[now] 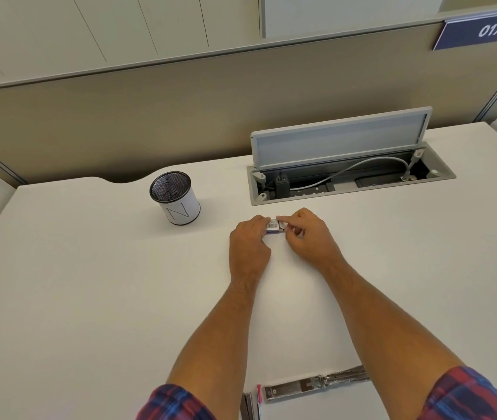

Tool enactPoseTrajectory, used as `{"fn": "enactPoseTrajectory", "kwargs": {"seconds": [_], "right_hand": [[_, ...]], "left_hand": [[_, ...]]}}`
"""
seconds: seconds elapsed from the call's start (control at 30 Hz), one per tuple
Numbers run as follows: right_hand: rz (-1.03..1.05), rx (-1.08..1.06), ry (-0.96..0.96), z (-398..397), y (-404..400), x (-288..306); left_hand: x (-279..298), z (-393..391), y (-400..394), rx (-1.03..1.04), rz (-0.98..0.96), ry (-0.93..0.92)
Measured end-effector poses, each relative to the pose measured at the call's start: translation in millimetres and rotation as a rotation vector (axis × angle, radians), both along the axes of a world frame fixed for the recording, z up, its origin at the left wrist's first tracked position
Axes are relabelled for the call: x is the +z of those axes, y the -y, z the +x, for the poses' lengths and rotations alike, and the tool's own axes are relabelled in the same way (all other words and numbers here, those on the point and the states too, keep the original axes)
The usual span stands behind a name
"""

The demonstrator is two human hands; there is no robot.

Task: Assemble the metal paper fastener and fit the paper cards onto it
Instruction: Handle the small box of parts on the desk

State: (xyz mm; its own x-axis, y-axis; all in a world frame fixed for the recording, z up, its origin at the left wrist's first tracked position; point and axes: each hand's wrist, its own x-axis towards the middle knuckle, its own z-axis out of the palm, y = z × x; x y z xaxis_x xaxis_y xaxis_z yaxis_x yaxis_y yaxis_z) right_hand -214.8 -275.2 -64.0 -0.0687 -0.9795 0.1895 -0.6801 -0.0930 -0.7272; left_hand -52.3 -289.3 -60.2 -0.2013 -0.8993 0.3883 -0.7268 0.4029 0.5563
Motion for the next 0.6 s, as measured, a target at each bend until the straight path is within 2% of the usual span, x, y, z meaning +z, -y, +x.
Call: {"fn": "enactPoseTrajectory", "kwargs": {"seconds": [0.17,0.6], "right_hand": [[-0.055,-0.023,0.041,-0.7,-1.4,1.6],[-0.04,-0.125,0.035,-0.4,-1.6,2.5]], "left_hand": [[2.3,0.4,-0.3,0.001,0.003,0.019],[0.8,-1.0,-1.5,0.038,-0.027,0.02]]}}
